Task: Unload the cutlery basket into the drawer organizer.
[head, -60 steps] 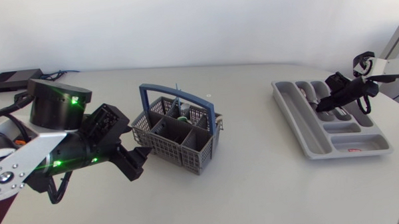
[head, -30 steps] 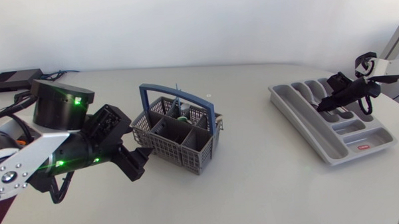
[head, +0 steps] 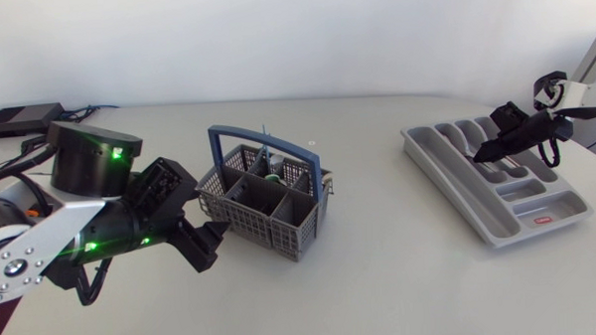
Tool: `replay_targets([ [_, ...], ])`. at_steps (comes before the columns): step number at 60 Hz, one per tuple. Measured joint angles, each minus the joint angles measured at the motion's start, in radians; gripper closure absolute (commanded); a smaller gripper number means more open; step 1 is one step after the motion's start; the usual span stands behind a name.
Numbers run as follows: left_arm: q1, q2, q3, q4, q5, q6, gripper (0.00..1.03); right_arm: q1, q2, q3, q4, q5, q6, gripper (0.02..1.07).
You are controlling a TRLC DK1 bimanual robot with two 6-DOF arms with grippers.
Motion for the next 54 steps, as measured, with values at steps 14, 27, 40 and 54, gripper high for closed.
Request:
replay_targets([
  [14, 0.000, 0.000, -0.007, 0.000, 0.000, 0.000, 0.11, 0.000, 0.000, -0.004, 0.000, 0.000, 0.000, 0.79],
  [27, 0.000, 0.000, -0.008, 0.002, 0.000, 0.000, 0.11, 0.000, 0.000, -0.004, 0.001, 0.000, -0.002, 0.91],
  [40, -0.012, 0.000, -0.009, 0.004, 0.000, 0.000, 0.11, 0.000, 0.000, -0.026, 0.021, 0.000, -0.004, 0.94],
  [54, -0.016, 0.001, -0.011, 0.009, 0.000, 0.000, 0.11, 0.000, -0.014, -0.053, 0.050, 0.000, -0.008, 0.97],
])
